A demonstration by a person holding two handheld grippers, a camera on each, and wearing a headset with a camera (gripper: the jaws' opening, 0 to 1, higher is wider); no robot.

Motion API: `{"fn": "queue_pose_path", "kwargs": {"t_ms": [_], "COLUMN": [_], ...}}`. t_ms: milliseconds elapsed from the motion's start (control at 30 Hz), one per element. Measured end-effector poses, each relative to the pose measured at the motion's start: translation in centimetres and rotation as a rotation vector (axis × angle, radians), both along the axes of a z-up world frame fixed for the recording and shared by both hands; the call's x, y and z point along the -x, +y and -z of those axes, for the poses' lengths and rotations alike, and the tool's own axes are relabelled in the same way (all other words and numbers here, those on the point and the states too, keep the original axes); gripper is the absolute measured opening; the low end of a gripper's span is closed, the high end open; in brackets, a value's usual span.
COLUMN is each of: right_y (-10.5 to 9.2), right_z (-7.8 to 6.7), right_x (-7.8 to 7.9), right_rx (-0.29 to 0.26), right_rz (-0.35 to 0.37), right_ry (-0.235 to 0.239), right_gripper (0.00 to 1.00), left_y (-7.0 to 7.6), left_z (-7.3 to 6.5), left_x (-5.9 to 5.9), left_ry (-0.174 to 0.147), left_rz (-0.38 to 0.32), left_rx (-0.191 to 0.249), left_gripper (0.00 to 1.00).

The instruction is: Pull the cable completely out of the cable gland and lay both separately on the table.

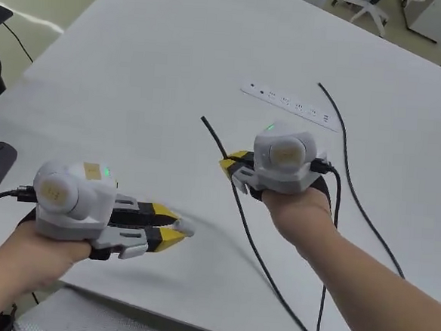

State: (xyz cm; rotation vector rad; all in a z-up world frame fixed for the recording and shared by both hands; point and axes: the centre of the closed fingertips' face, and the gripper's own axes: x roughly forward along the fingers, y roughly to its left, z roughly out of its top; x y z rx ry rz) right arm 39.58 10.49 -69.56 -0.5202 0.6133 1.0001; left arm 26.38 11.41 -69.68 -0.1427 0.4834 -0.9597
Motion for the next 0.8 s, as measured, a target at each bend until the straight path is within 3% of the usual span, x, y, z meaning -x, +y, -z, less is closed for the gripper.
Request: {"fn": "queue_pose_path", "kwargs": {"t_ms": [367, 633, 800], "right_y": [2.9, 4.3, 5.0], "right_z": [3.4, 6.5, 8.4], "right_x": [1.2, 1.8, 1.6], "right_rx": [0.046, 0.11, 0.142], "right_rz": [-0.101, -0.176, -0.204], "right_ry": [0.06, 0.082, 0.085], "right_gripper": [0.0, 0.0, 0.0], "left_y": [1.6, 2.4, 2.8], "left_z": [3.1, 6.1, 7.0], "left_x": [-1.2, -1.8, -2.0], "left_ry": [0.008, 0.031, 0.031], "left_rz": [-0.023, -0.038, -0.048], "left_rx": [-0.032, -0.068, -0.068], "left_gripper": [0.15, 0.15, 0.15]}}
